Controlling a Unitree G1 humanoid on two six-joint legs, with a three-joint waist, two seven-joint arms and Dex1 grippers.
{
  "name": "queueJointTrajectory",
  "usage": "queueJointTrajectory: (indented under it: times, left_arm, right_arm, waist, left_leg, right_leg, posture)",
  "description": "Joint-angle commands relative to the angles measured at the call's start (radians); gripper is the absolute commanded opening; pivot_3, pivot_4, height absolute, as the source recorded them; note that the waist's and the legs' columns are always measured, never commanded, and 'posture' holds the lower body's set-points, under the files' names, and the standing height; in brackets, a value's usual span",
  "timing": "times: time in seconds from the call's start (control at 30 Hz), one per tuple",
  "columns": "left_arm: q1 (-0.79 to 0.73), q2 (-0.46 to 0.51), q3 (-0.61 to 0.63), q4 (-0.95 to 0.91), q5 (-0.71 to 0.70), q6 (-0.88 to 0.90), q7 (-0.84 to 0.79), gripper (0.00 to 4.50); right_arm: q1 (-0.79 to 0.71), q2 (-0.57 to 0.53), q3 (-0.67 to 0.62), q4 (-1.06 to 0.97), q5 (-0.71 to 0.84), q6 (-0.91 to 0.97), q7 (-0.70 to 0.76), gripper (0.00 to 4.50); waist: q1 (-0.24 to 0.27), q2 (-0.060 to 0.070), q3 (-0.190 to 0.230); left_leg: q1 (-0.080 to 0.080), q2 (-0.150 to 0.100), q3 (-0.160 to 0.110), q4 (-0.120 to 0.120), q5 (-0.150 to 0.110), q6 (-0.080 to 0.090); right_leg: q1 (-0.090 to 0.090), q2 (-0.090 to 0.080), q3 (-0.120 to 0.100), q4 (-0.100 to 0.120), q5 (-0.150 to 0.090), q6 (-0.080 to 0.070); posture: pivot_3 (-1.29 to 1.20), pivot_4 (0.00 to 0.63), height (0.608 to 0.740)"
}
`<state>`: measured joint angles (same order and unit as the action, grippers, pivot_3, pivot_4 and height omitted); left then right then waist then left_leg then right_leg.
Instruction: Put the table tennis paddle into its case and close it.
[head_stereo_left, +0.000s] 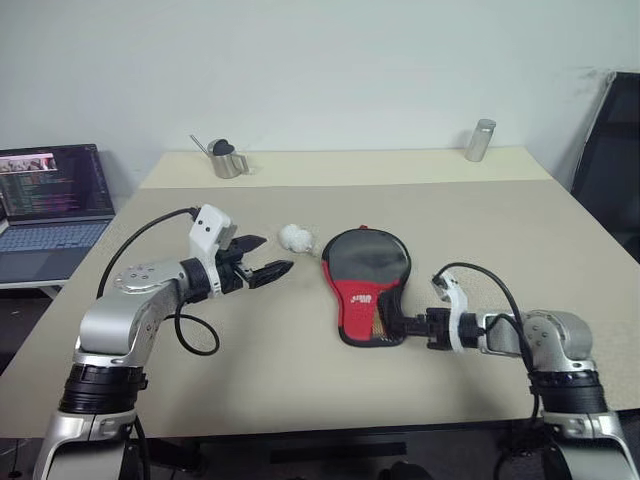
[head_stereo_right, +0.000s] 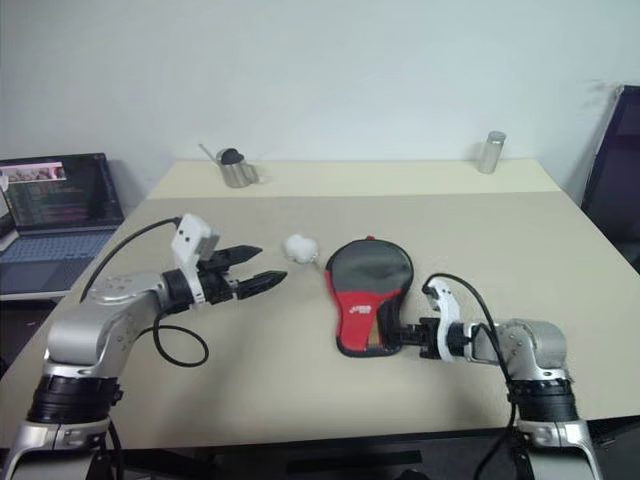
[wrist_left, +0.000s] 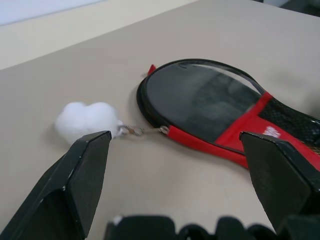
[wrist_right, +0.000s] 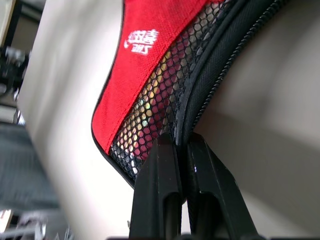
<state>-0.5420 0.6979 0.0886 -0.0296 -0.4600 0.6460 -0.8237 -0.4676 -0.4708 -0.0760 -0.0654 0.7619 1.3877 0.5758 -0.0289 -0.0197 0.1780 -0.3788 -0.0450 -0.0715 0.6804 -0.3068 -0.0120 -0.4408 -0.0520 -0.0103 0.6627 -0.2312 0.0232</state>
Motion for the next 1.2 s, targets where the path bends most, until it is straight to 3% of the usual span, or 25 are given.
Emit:
queueJointTrajectory:
  times: [0.03,0.33,0.67,0.9,1.0,1.2]
  left_arm:
    - [-0.03,0.007,0.009,0.004,0.006,-0.025,-0.015,4.5]
    - [-0.043,0.005,0.002,0.022,0.02,-0.032,-0.029,4.5]
    - [-0.03,0.013,0.012,0.012,0.021,-0.032,-0.025,4.5]
    - [-0.021,0.013,0.017,0.003,0.02,-0.032,-0.017,4.5]
    - [-0.024,0.013,0.018,0.007,0.021,-0.037,-0.016,4.5]
    - [-0.034,0.012,0.017,0.019,0.026,-0.046,-0.016,4.5]
  right_arm:
    - [0.081,-0.07,0.068,-0.116,0.058,0.034,0.099,0.04]
    - [0.222,-0.14,0.061,-0.241,0.116,0.052,0.142,0.04]
    - [0.233,-0.094,0.017,-0.257,0.162,0.109,0.097,0.04]
    - [0.186,-0.074,-0.029,-0.198,0.124,0.031,0.073,0.04]
    - [0.172,-0.087,-0.033,-0.182,0.131,0.017,0.094,0.76]
    - [0.181,-0.155,-0.014,-0.193,0.14,-0.016,0.162,2.8]
  waist:
    - [0.0,0.0,0.0]
    - [0.002,-0.001,-0.001]
    - [0.002,-0.004,-0.002]
    - [0.0,-0.004,-0.002]
    - [0.0,-0.004,-0.002]
    - [0.001,-0.004,-0.002]
  left_leg:
    - [0.0,0.0,0.0,0.0,0.0,0.0]
    - [0.001,0.0,0.0,0.0,0.0,0.001]
    - [0.002,0.0,0.0,0.0,0.0,0.0]
    - [0.005,0.0,0.0,0.0,0.0,0.001]
    - [0.01,0.0,0.0,0.0,0.0,0.001]
    - [0.016,0.0,-0.001,0.0,-0.001,0.001]
  right_leg:
    - [0.0,0.0,0.0,0.0,0.0,0.0]
    - [0.001,0.0,0.0,0.0,0.0,0.0]
    - [0.002,0.0,0.0,0.0,0.0,0.0]
    - [0.004,0.0,0.0,0.001,0.0,0.0]
    - [0.01,0.0,0.0,0.001,0.0,0.0]
    - [0.018,0.001,-0.001,-0.001,0.0,0.001]
  posture:
    - [0.0,0.15,0.74]
    - [0.0,0.15,0.74]
    - [0.0,0.15,0.74]
    - [0.0,0.15,0.74]
    - [0.0,0.15,0.74]
    - [0.0,0.15,0.74]
